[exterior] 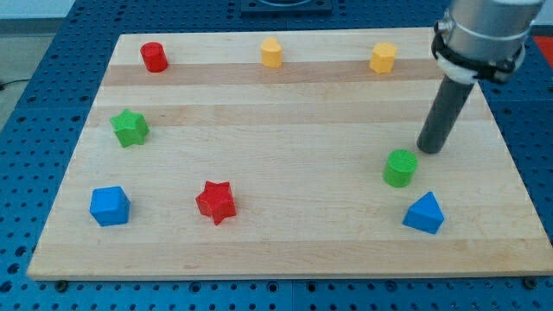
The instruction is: Move the green circle to the left of the triangle
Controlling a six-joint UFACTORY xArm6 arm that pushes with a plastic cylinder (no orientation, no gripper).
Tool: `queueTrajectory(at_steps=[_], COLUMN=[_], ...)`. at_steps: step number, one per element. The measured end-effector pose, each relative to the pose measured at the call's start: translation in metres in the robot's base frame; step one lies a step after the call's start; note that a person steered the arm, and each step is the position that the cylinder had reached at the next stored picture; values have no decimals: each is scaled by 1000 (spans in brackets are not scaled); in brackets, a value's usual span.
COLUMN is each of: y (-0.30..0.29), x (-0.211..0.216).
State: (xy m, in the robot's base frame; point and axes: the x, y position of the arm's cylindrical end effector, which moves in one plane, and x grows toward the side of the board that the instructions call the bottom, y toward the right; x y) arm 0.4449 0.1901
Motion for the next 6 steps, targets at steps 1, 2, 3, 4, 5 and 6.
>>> queueTrajectory(at_steps=[1, 2, 3, 4, 5, 6], y=[-29, -25, -10, -36, -65, -64], x=[23, 64, 53, 38, 50, 83])
